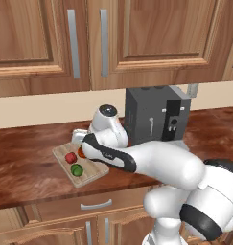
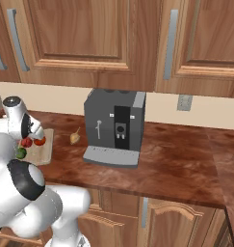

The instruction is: Place the avocado, onion, tomato, and bell pepper on the cutting board.

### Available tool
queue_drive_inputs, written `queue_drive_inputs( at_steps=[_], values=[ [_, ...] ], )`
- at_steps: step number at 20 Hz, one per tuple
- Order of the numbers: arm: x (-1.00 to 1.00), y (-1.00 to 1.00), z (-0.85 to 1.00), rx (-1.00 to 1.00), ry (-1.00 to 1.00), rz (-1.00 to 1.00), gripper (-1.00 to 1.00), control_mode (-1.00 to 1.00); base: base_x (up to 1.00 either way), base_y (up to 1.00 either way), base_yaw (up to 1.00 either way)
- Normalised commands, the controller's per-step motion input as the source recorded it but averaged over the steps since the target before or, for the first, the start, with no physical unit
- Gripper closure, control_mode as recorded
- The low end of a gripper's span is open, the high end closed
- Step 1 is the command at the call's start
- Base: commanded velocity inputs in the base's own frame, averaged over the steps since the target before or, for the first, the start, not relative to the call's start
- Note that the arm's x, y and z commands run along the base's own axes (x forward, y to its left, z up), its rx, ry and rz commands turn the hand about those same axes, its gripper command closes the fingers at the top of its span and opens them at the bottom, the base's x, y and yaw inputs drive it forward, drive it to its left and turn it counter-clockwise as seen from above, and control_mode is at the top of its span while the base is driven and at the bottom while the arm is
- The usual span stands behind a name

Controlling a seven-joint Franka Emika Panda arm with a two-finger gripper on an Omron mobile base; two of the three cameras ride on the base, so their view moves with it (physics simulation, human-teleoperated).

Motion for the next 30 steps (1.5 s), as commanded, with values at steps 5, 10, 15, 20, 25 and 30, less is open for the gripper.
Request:
queue_drive_inputs(
  at_steps=[5,10,15,20,25,30],
  values=[
    [-0.13,-0.42,0.6,0.0,-0.13,0.01,-1.0,-1.0,0.0,0.0,0.0],
    [-0.01,-0.27,0.38,0.0,-0.11,0.02,-1.0,-1.0,0.0,0.0,0.0],
    [0.0,-0.15,0.1,-0.04,-0.13,0.06,-1.0,-1.0,0.0,0.0,0.0],
    [0.05,-0.26,0.0,-0.04,-0.1,0.06,-1.0,-1.0,0.0,0.0,0.0],
    [0.1,-0.42,0.01,-0.04,-0.03,0.01,-1.0,-1.0,0.0,0.0,0.0],
    [0.28,-0.2,0.07,-0.01,0.0,0.0,-1.0,-1.0,0.0,0.0,0.0]
  ],
)
